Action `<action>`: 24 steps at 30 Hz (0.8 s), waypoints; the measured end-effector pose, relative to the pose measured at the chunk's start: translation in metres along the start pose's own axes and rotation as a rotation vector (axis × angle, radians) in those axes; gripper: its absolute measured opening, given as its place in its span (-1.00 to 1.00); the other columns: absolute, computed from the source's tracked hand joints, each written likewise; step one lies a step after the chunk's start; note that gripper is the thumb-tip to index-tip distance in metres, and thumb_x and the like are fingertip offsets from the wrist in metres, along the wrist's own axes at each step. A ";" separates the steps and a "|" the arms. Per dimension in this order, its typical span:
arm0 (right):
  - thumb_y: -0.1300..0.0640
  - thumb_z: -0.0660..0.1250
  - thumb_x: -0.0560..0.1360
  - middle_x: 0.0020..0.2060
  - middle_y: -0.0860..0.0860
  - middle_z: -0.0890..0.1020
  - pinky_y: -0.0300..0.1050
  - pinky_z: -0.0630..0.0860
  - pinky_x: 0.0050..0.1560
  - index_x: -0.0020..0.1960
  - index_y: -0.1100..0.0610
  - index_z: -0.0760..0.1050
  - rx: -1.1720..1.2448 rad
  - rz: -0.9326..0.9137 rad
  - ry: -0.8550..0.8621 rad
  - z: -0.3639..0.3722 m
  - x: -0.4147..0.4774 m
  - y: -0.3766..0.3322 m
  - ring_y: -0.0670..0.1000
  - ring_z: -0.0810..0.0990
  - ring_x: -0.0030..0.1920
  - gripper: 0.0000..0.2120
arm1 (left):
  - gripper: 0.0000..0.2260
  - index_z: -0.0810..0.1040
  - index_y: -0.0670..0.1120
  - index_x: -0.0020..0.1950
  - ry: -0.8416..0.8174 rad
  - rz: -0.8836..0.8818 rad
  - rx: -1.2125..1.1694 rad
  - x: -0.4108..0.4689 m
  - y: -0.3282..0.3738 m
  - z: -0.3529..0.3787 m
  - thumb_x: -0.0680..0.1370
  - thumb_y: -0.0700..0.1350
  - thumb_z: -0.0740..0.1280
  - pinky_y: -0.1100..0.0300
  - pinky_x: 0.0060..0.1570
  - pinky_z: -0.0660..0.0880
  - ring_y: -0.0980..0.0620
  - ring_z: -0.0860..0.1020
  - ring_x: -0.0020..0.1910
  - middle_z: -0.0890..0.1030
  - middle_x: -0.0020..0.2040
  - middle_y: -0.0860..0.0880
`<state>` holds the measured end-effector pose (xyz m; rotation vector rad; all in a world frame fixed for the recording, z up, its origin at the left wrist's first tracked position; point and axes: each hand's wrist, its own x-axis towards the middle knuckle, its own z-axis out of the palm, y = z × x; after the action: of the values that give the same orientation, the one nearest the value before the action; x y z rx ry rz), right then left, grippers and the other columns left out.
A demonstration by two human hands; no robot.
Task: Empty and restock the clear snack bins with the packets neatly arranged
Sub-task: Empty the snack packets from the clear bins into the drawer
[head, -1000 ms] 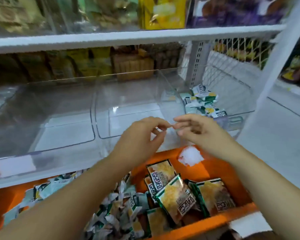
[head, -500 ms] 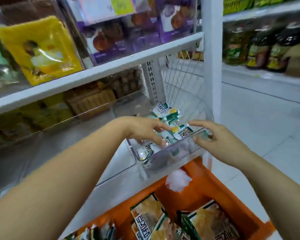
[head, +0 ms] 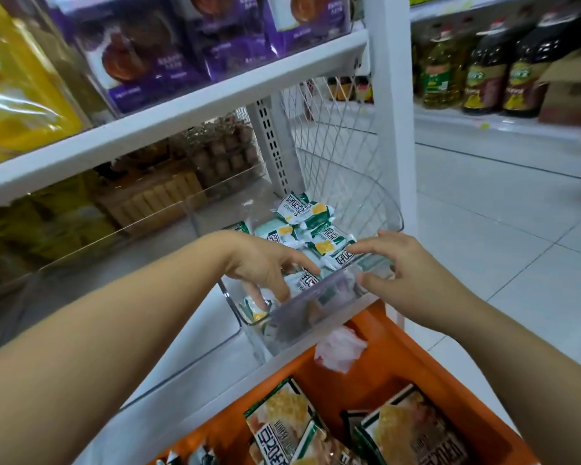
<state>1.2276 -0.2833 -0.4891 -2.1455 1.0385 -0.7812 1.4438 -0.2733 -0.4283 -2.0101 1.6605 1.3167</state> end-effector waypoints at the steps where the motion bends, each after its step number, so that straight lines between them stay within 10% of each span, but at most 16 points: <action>1: 0.19 0.33 0.51 0.36 -0.03 0.40 -0.14 0.16 0.37 0.27 -0.09 0.49 0.004 -0.002 0.001 0.000 -0.001 0.000 -0.08 0.12 0.48 -0.63 | -0.41 0.36 0.18 0.38 0.033 0.008 -0.005 0.001 -0.002 0.000 0.51 -0.35 0.35 -0.02 0.06 0.59 -0.12 0.34 0.41 0.17 0.52 -0.06; 7: 0.18 0.36 0.49 0.29 -0.11 0.48 -0.11 0.20 0.36 0.25 -0.06 0.51 -0.022 -0.023 0.014 0.003 0.001 0.001 -0.06 0.20 0.42 -0.64 | -0.15 0.07 0.28 0.51 -0.094 -0.054 0.032 0.008 -0.006 0.004 0.48 -0.36 0.40 -0.09 0.06 0.58 -0.18 0.14 0.51 -0.02 0.58 -0.02; 13: 0.14 0.35 0.50 0.31 -0.12 0.45 -0.43 0.02 0.10 0.26 -0.08 0.49 -0.089 -0.032 0.020 0.006 0.003 0.002 -0.12 0.16 0.39 -0.66 | -0.29 0.25 0.20 0.43 -0.018 -0.031 0.044 0.013 -0.004 0.003 0.45 -0.33 0.43 0.17 -0.17 0.62 -0.12 0.29 0.43 0.06 0.56 -0.06; 24: 0.09 0.34 0.51 0.26 -0.12 0.46 -0.30 0.09 0.17 0.24 -0.08 0.50 -0.102 -0.004 0.031 0.009 0.003 0.001 -0.09 0.18 0.37 -0.69 | -0.26 0.23 0.18 0.46 -0.059 -0.037 0.056 0.023 -0.007 0.001 0.44 -0.30 0.47 0.11 -0.09 0.63 -0.11 0.36 0.37 0.09 0.55 -0.02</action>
<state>1.2355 -0.2841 -0.4944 -2.2284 1.1121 -0.7807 1.4488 -0.2863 -0.4484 -1.9423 1.6081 1.2891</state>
